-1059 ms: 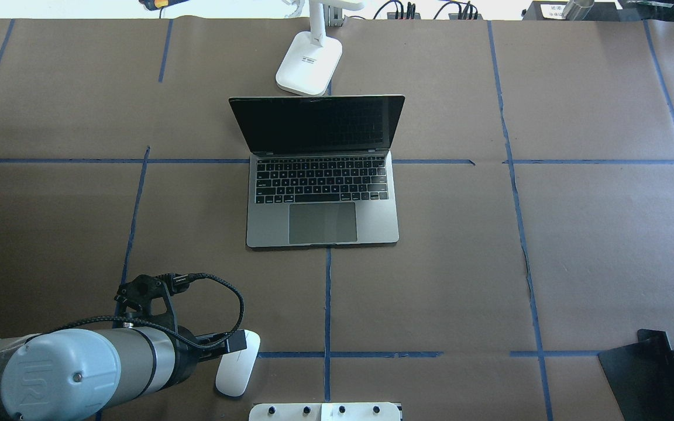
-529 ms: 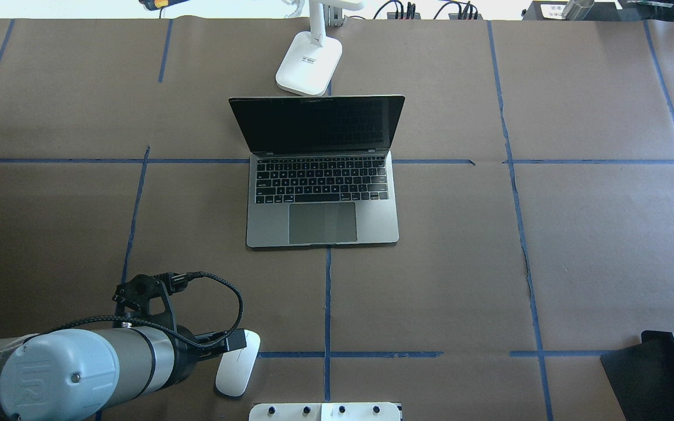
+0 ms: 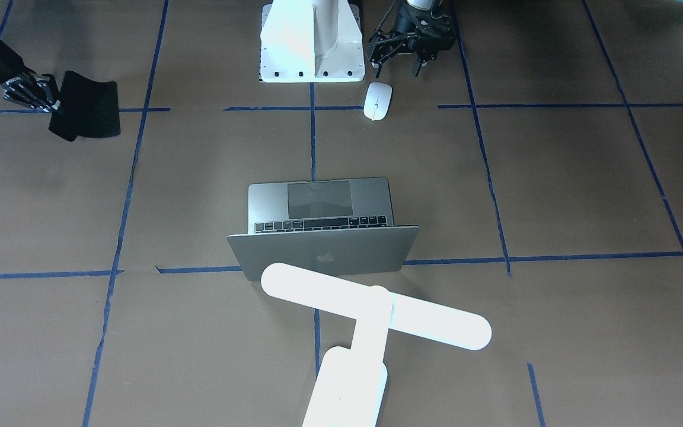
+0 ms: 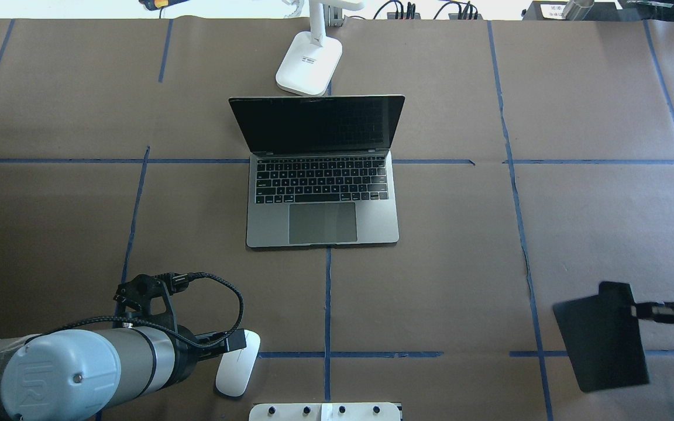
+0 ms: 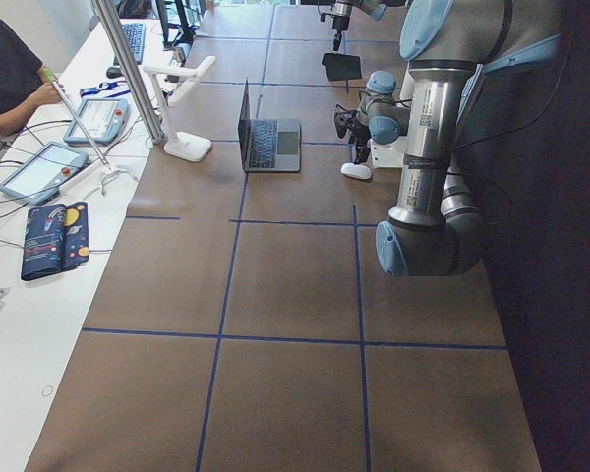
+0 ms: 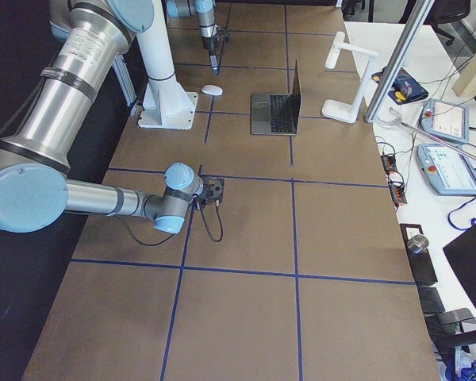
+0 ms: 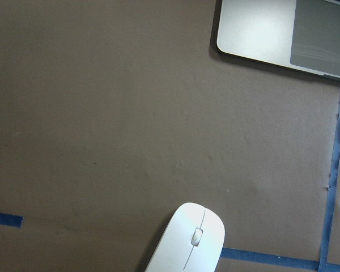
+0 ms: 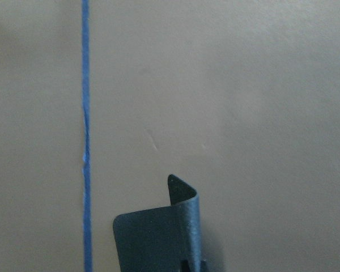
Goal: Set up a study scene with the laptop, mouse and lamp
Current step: 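Grasp the black mouse pad with the right gripper and lift it, then place the mouse pad beside the laptop and open the right gripper, then lift the white mouse with the left gripper while the right arm withdraws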
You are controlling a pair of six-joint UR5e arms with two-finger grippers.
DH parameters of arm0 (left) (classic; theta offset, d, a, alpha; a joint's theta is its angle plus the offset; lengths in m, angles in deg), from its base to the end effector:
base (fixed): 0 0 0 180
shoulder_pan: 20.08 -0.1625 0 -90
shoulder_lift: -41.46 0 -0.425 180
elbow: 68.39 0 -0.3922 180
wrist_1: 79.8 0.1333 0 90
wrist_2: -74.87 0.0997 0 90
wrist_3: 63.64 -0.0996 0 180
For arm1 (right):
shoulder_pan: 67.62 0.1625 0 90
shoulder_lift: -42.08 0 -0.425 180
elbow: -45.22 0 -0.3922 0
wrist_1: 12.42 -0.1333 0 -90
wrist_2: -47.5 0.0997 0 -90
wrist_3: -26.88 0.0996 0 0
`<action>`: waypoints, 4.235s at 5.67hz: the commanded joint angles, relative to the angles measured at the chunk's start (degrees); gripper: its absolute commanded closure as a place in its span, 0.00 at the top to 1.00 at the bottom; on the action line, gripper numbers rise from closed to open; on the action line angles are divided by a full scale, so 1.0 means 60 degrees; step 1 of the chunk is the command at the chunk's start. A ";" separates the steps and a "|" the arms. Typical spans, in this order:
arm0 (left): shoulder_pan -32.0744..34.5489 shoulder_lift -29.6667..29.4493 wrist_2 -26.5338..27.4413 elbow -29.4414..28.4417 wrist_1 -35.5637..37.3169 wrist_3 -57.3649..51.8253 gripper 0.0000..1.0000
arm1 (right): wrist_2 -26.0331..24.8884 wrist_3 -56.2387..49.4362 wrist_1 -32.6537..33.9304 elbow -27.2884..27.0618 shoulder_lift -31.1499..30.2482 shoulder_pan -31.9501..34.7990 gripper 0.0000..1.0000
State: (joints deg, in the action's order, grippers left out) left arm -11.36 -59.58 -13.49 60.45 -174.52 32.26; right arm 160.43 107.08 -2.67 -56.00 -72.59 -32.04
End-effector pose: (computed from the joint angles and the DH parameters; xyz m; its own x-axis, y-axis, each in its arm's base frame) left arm 0.4469 -0.2063 0.2561 0.5516 -0.1886 -0.8125 0.2325 0.9703 -0.0673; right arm -0.2115 -0.2675 0.5844 0.3574 0.0629 0.9318 -0.1865 0.9824 0.0052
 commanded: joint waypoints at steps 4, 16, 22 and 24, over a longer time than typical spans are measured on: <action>0.0026 0.0009 0.0328 0.0000 0.0055 -0.0321 1.00 | 0.0806 0.0079 0.3836 0.1554 0.5360 0.1861 0.00; -0.0442 -0.1265 0.0021 -0.1961 0.0466 -0.5422 1.00 | 0.2975 -0.0433 0.4262 0.2984 0.6880 0.3942 1.00; -0.0472 -0.1338 0.0020 -0.2372 0.0437 -0.5627 1.00 | 0.2960 -0.0433 0.4233 0.2895 0.6866 0.3927 1.00; -0.0501 -0.1353 0.0006 -0.2416 0.0437 -0.5612 1.00 | 0.2960 -0.0433 0.4233 0.2896 0.6866 0.3927 1.00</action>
State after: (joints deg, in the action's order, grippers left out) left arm -14.29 -67.64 -13.40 46.15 -171.91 -1.47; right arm 178.19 104.48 22.73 -38.64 -31.40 -8.47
